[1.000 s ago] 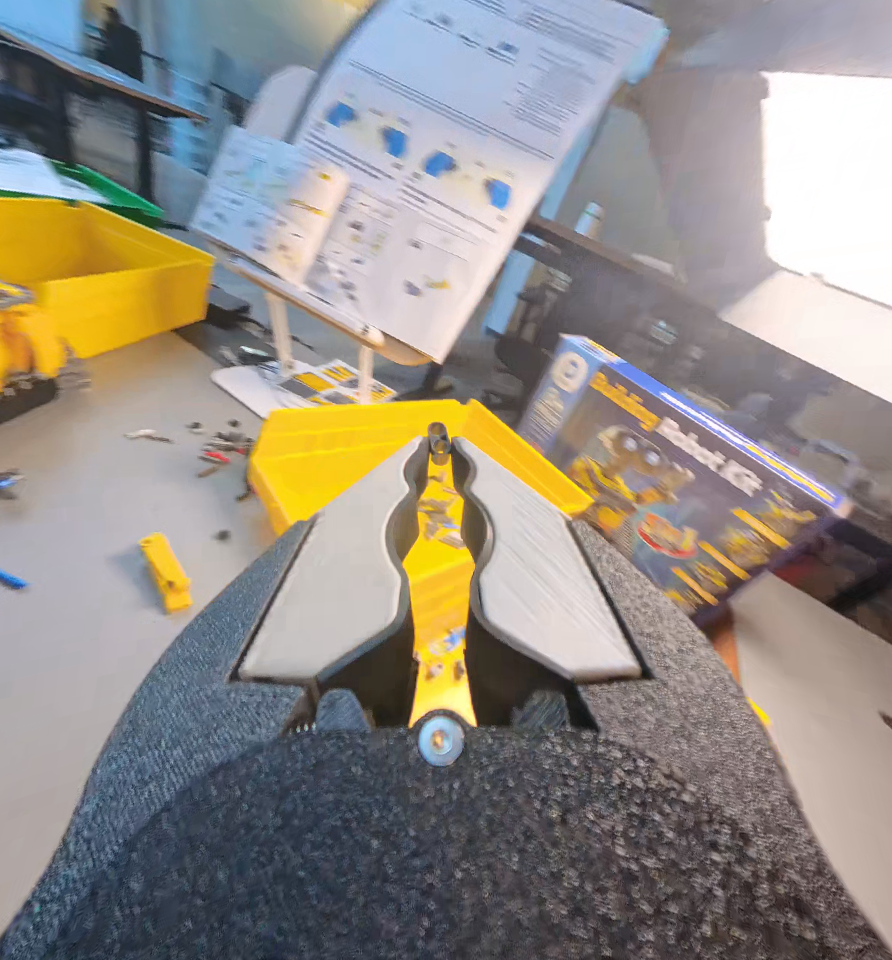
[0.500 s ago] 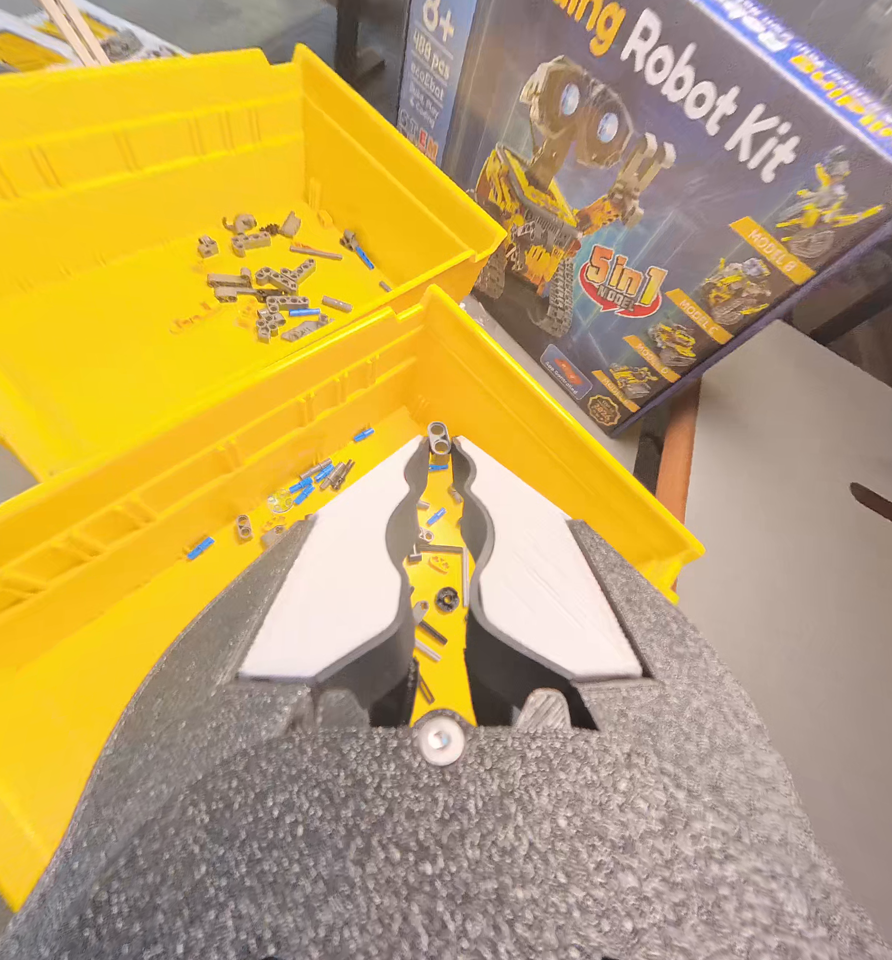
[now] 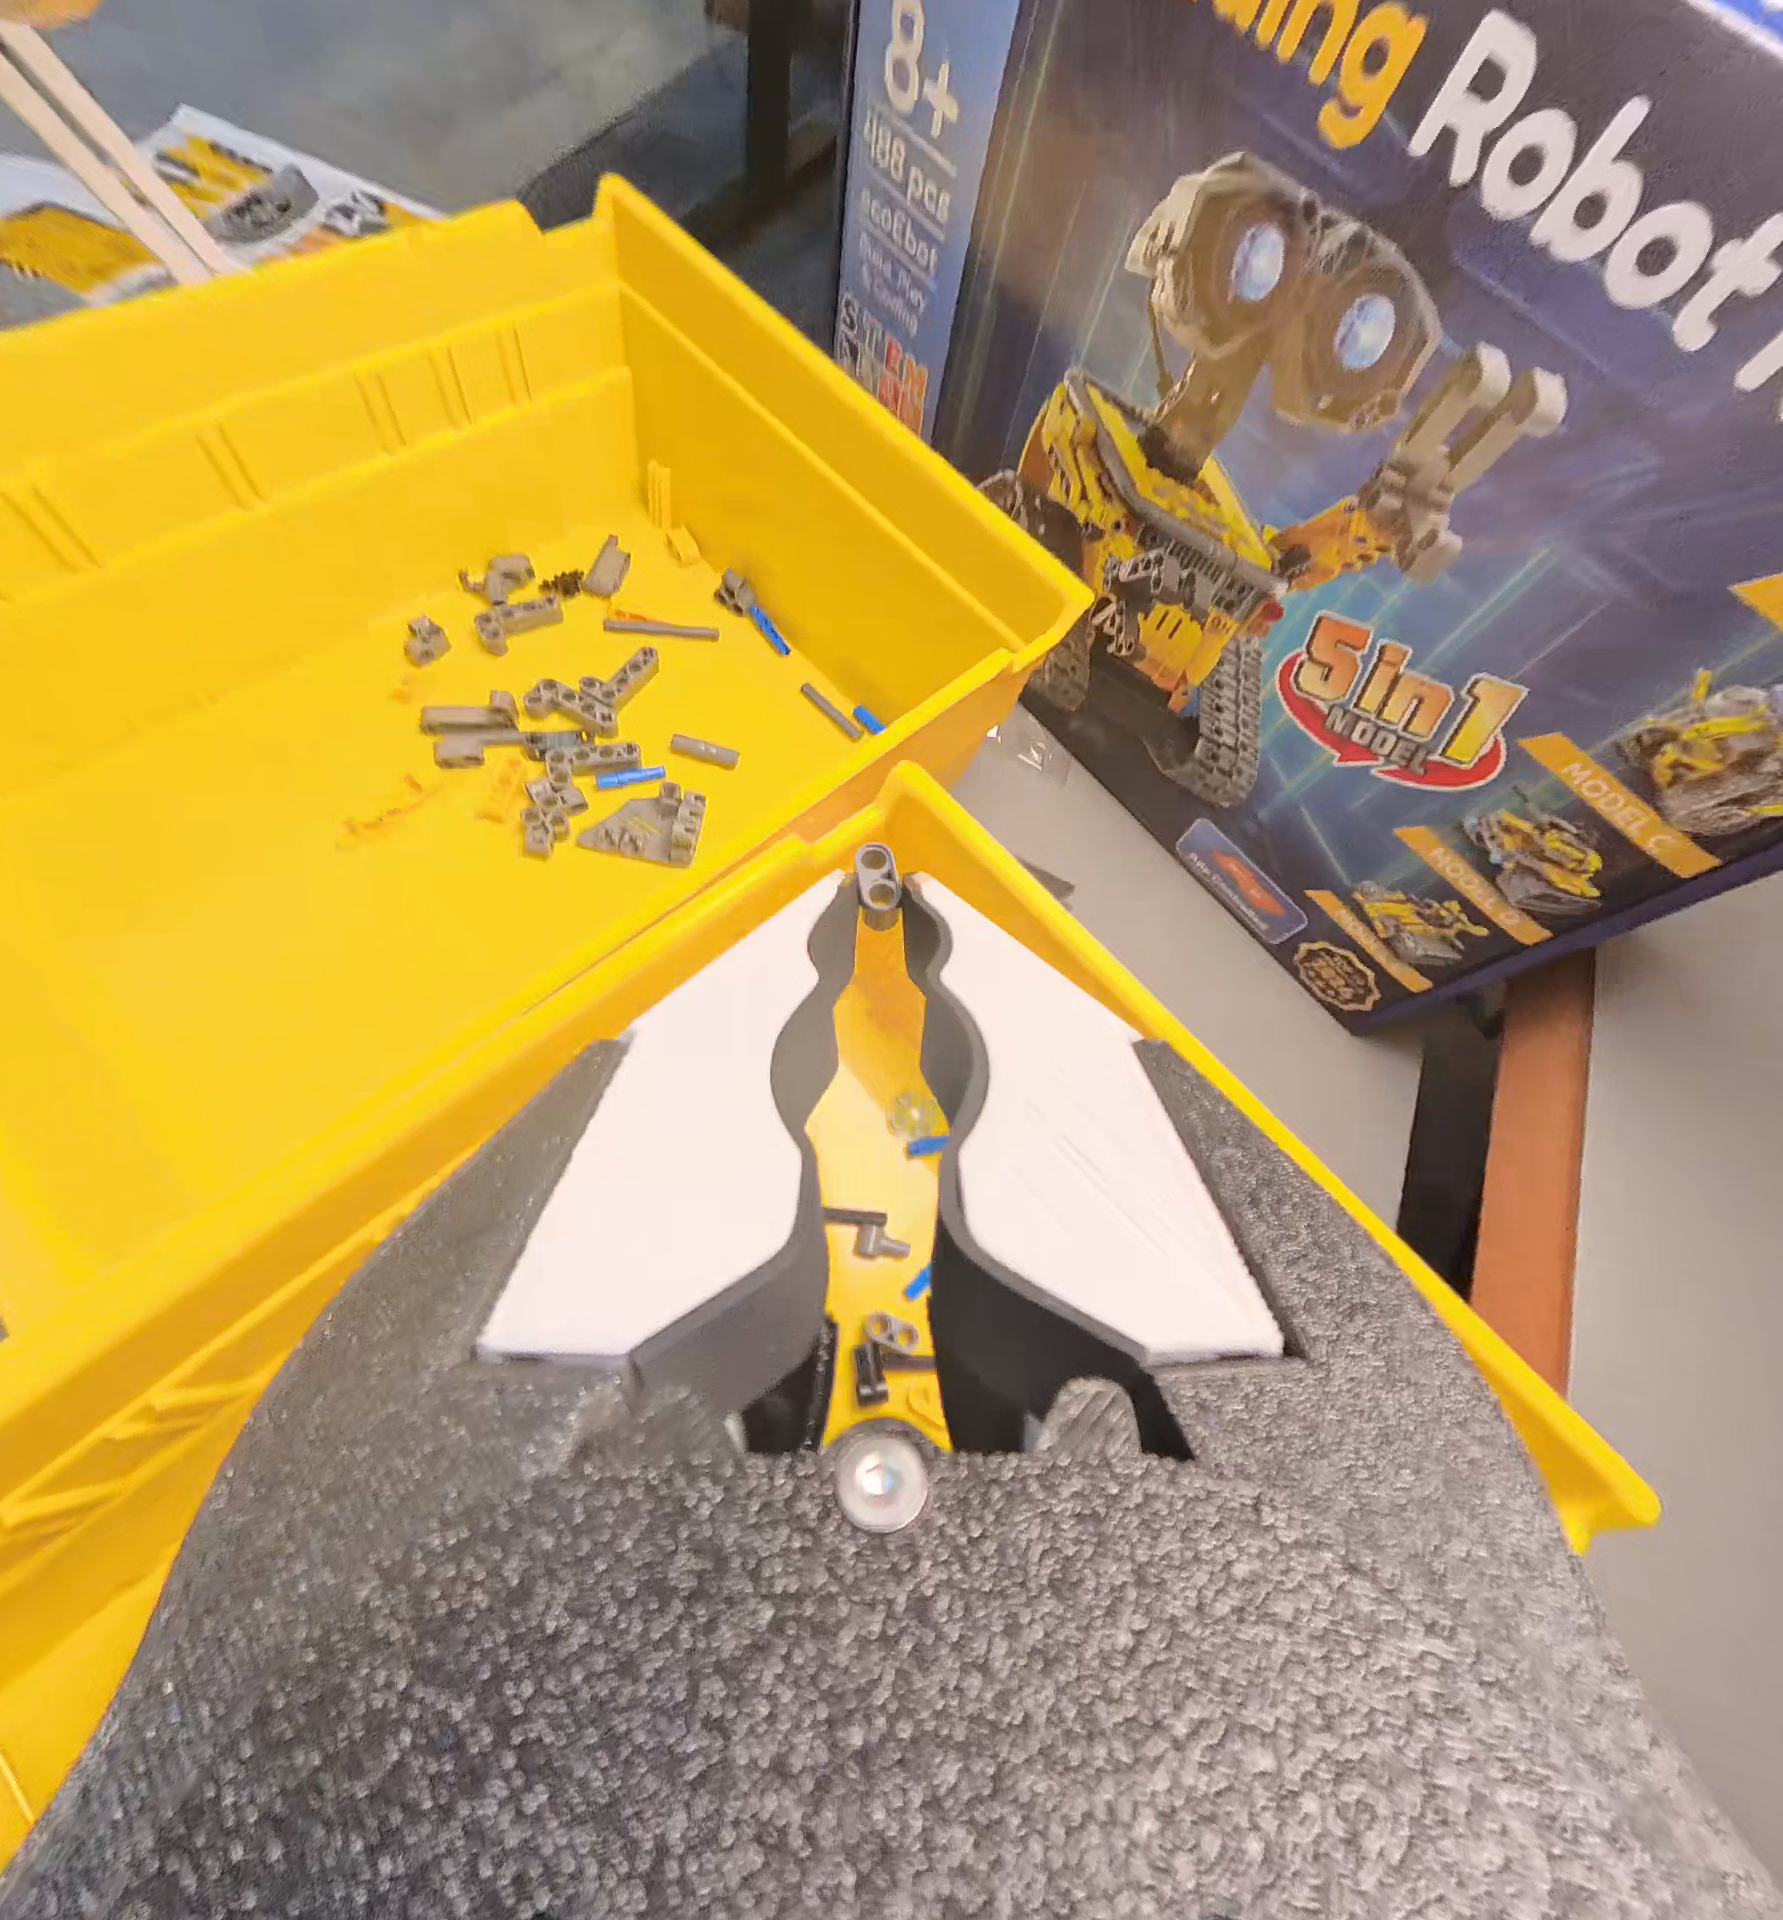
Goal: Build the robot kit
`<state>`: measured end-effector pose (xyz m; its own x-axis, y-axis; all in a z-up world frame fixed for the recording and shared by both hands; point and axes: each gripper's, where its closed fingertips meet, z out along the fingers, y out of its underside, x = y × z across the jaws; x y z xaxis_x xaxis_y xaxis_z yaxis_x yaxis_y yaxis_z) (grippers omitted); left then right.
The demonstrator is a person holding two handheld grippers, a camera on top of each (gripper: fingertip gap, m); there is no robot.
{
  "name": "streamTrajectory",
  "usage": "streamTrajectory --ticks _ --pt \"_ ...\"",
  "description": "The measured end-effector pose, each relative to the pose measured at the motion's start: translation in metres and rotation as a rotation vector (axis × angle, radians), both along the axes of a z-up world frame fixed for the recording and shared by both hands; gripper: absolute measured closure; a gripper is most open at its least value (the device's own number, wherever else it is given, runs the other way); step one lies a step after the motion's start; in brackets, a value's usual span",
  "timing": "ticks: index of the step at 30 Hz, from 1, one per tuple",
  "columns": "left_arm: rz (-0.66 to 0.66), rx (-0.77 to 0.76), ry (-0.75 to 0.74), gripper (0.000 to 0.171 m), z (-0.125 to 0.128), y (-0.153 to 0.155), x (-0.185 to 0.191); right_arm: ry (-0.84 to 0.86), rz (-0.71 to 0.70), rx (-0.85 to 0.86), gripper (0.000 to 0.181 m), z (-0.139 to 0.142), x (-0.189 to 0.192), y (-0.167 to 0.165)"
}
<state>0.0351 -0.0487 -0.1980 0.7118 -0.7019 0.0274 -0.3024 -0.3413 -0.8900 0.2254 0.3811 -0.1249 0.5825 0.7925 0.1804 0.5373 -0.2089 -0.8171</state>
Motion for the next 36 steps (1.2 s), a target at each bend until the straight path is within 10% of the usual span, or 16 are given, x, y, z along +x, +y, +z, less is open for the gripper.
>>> streamTrajectory --ticks 14,36 --pt "-0.006 -0.023 -0.001 0.146 -0.004 0.002 0.0 -0.288 -0.05 -0.325 0.173 -0.089 0.029 -0.005" --pt "0.023 -0.005 -0.012 0.147 -0.001 0.006 -0.004 -0.642 0.186 -0.412 0.163 -0.117 0.074 -0.061"
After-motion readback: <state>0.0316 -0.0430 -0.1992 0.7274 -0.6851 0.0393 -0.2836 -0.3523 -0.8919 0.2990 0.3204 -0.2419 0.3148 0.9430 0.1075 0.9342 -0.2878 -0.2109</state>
